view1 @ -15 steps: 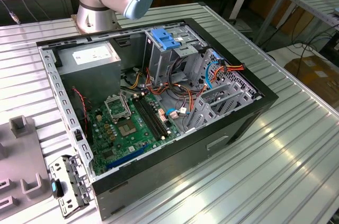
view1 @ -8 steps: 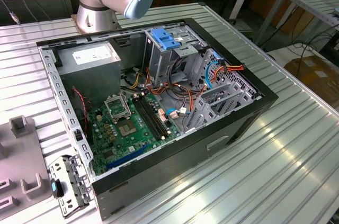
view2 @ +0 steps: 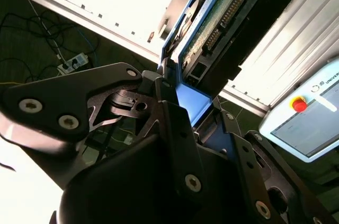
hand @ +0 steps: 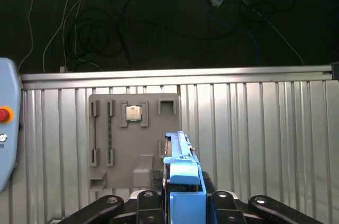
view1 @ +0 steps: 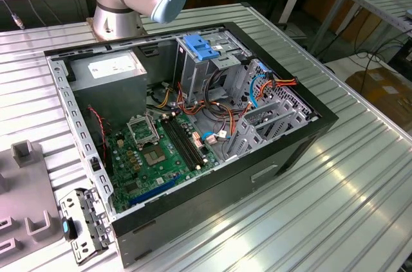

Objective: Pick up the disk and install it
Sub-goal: 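Pick up the disk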

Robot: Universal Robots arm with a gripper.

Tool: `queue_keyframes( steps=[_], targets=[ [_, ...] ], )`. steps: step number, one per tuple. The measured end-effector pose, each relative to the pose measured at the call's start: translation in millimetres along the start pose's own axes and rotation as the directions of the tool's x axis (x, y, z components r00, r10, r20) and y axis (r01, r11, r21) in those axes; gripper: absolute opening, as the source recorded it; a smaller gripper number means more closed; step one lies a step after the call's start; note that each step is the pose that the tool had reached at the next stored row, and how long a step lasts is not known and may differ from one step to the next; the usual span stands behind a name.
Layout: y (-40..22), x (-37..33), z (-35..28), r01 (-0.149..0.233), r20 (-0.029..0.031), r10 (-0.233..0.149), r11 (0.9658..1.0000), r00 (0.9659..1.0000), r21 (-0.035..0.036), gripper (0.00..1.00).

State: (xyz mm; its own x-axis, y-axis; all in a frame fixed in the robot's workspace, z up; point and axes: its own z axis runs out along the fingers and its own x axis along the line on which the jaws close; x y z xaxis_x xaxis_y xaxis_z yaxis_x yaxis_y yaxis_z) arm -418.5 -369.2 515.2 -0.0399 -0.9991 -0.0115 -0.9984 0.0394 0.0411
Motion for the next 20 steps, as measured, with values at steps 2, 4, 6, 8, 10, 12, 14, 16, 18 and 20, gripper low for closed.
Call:
queue_keyframes(
  steps=[2, 4, 6, 8, 10, 12, 14, 16, 18, 20],
  targets=[
    [-2.2, 0.0, -0.1, 0.0, -0.0001, 0.0, 1.0, 1.0, 0.0, 0.37],
    [-7.4, -0.2, -0.3, 0.0, 0.0, 0.0, 1.0, 1.0, 0.0, 0.37],
    [-11.7, -0.4, -0.4, 0.0, 0.0, 0.0, 1.0, 1.0, 0.0, 0.37],
    [-14.9, -0.5, -0.6, 0.0, 0.0, 0.0, 1.0, 1.0, 0.0, 0.37],
    [-18.9, -0.7, -0.8, 0.0, 0.0, 0.0, 1.0, 1.0, 0.0, 0.37],
    [-22.1, -0.8, -0.9, 0.0, 0.0, 0.0, 1.0, 1.0, 0.0, 0.37],
    [-25.4, -1.0, -1.0, 0.0, 0.0, 0.0, 1.0, 1.0, 0.0, 0.37],
    [-29.8, -1.1, -1.2, 0.0, 0.0, 0.0, 1.0, 1.0, 0.0001, 0.37],
    [-33.6, -1.3, -1.4, 0.0, 0.0, 0.0, 1.0, 1.0, -0.0001, 0.37],
    [-36.8, -1.4, -1.5, 0.0, -0.0001, 0.0, 1.0, 1.0, -0.0001, 0.37]
  ],
)
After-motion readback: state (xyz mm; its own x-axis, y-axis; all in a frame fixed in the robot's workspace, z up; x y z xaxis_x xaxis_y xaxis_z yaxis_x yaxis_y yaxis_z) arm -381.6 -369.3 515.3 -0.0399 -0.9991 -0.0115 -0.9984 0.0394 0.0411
